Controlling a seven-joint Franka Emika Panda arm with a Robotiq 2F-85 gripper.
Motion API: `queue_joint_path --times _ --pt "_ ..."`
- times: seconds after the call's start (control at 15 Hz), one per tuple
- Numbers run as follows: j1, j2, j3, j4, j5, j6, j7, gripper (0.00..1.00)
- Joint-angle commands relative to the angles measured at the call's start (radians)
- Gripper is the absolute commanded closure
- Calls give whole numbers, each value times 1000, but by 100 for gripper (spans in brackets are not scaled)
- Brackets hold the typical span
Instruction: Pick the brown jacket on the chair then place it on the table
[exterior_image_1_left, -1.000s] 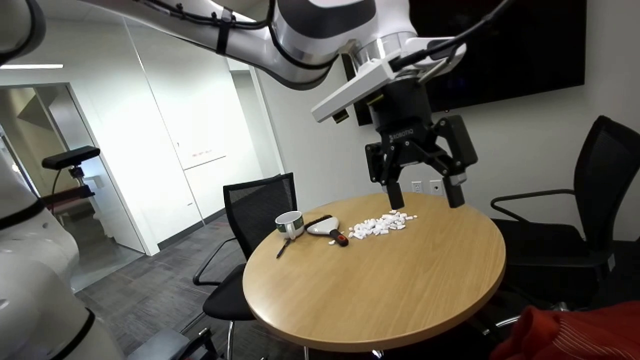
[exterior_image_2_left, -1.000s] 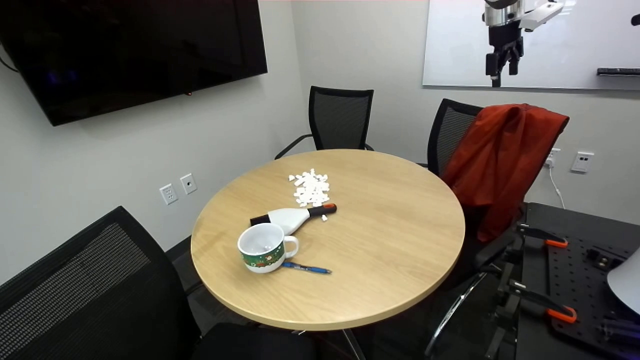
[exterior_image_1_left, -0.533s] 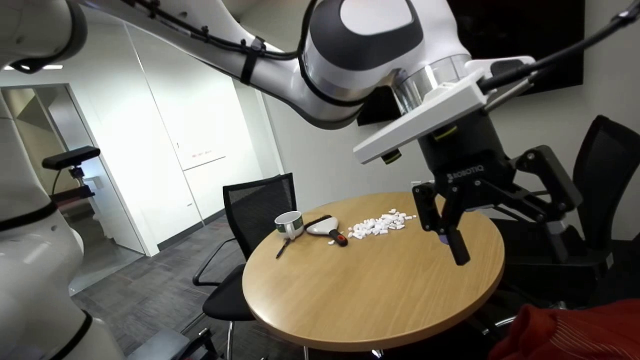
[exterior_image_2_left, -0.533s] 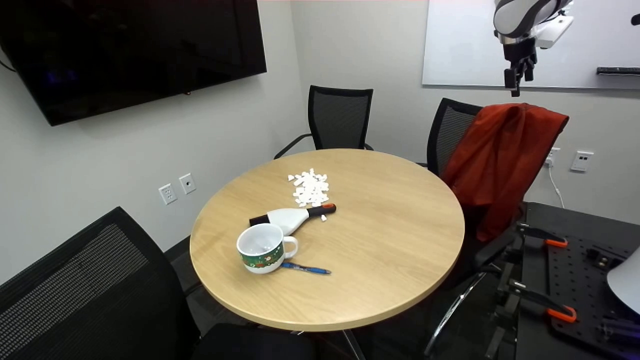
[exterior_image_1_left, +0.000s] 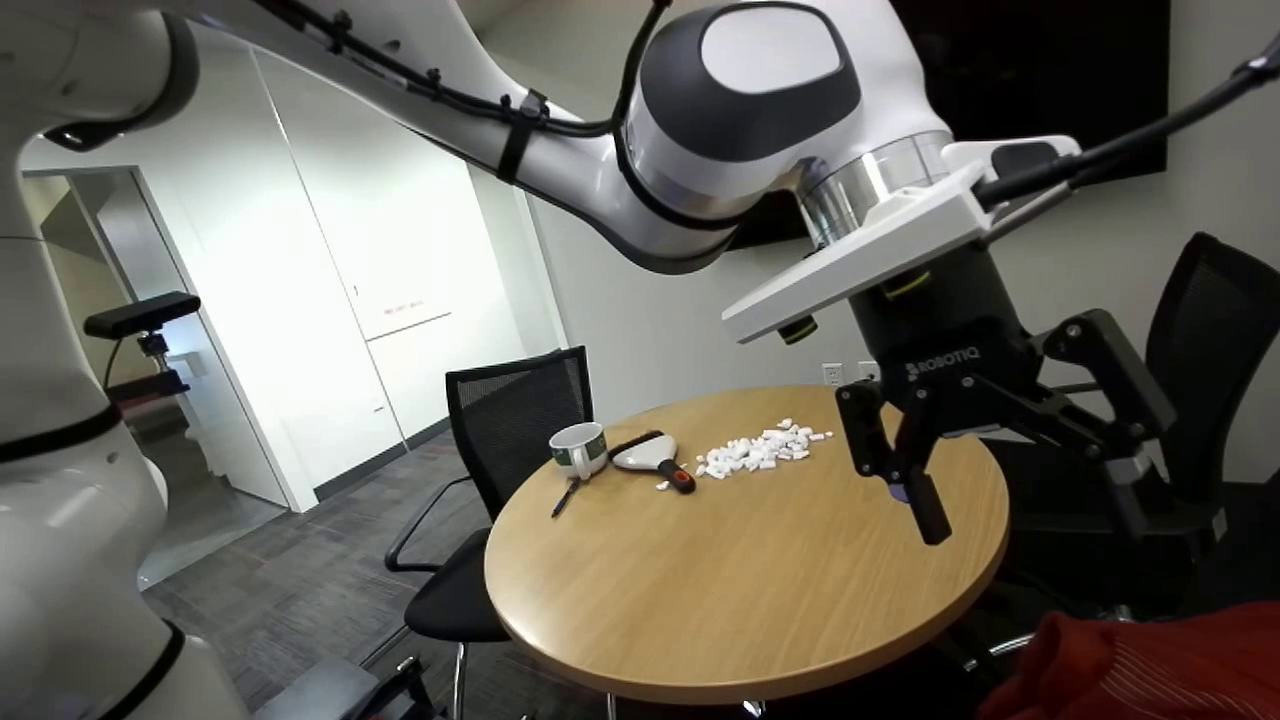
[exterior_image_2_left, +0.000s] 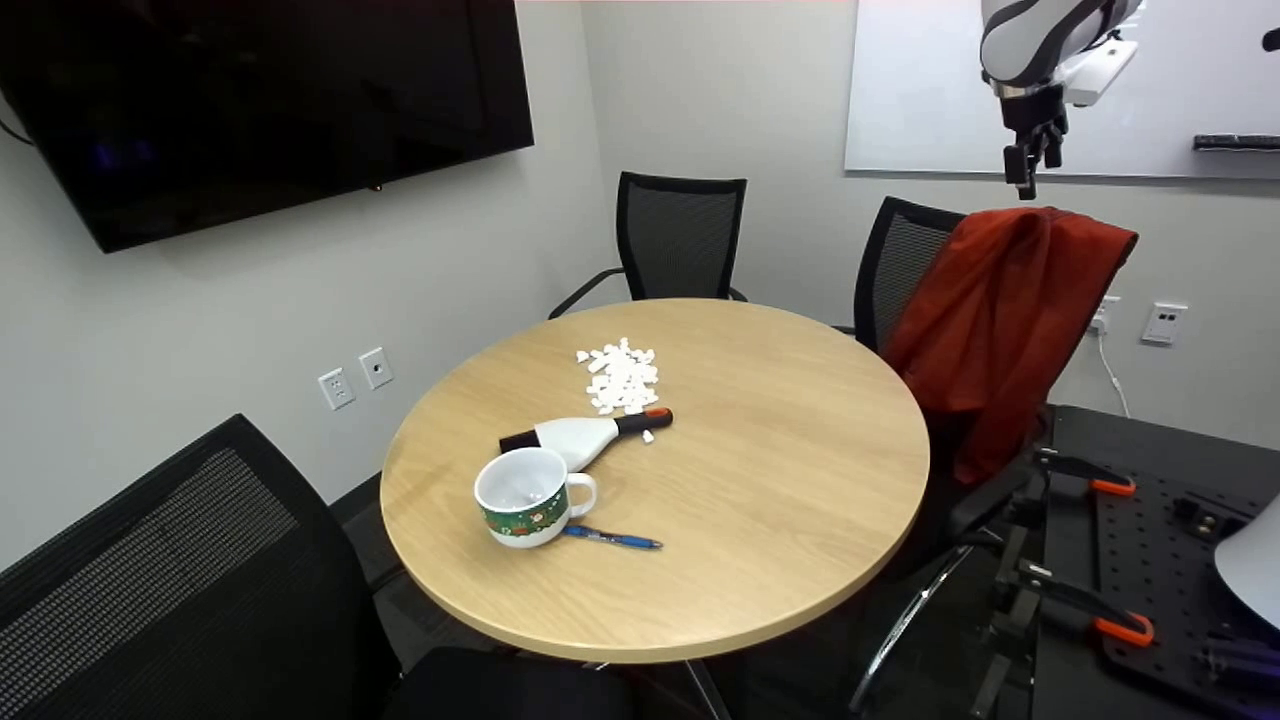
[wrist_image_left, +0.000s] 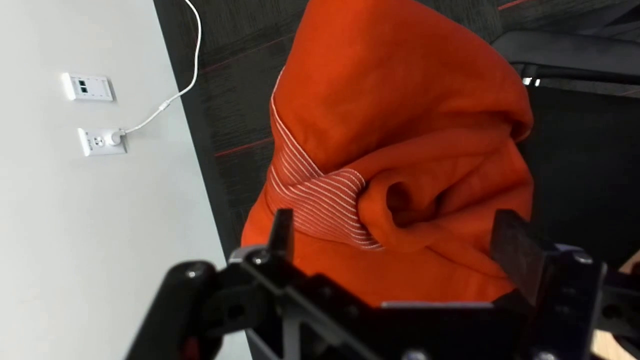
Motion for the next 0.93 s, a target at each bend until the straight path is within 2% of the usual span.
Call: queue_joint_path --times 0.0,0.2,0.47,0.87 --pt "-16 2 3 -33 -25 54 8 0" --pt "-30 29 -8 -44 -46 89 25 0" --pt "-51 110 -23 -26 -86 197 98 0" --pt "-75 187 -7 -33 -30 354 57 0"
